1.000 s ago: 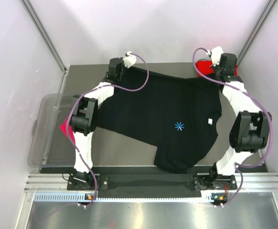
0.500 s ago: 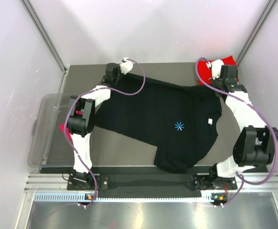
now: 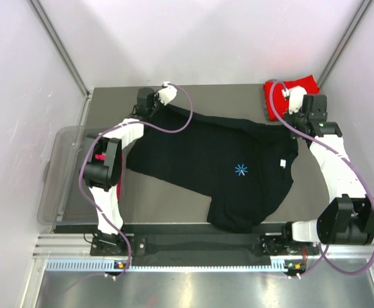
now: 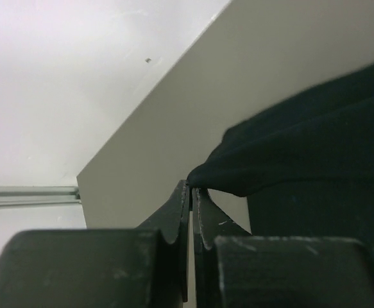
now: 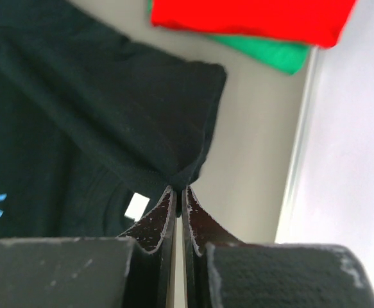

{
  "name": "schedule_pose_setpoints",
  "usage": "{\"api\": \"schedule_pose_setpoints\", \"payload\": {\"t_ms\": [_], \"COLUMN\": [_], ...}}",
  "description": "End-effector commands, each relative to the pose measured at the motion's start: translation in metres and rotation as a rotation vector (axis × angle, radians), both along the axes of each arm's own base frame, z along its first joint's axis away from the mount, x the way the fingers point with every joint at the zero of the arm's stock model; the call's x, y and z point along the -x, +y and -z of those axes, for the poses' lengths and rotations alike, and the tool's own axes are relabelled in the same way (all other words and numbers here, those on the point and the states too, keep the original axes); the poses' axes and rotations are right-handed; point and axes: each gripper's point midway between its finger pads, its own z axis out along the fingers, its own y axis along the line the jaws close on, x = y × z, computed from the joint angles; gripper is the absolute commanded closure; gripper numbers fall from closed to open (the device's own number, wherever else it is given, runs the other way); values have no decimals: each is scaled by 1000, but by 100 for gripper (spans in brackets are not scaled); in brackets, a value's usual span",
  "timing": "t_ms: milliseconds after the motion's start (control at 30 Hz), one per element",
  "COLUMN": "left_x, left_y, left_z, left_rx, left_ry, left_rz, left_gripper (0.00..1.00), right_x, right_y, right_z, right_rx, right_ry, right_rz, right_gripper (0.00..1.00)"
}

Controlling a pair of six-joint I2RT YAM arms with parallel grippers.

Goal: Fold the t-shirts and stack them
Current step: Fold the tshirt

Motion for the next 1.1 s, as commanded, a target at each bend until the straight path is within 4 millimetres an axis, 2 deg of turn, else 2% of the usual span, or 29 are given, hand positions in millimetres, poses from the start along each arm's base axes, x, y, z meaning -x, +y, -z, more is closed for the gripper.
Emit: {"api": "schedule_pose_setpoints", "payload": {"t_ms": [0, 200, 500, 733, 1067], "left_x": [14, 26, 35, 48, 47], "left_y": [-1, 1, 6, 14, 22], "left_z": [-25, -9, 19, 41, 46], "left_rx": [15, -6, -33, -52, -114], "left_ry": [-23, 37, 107, 158, 144], "left_rz": [47, 53, 48, 19, 14], "left_gripper": [100, 100, 100, 100, 100], "right_x": [18, 37, 53, 61, 72], "right_y": [11, 20, 34, 59, 75], "right_z": [4, 22, 17, 20, 19], "right_rx": [-62, -110, -183, -290, -356], "right_ry": [23, 76, 87, 130, 144], "right_rz": [-9, -21, -55, -141, -203], "right_gripper": [100, 100, 100, 100, 100]}}
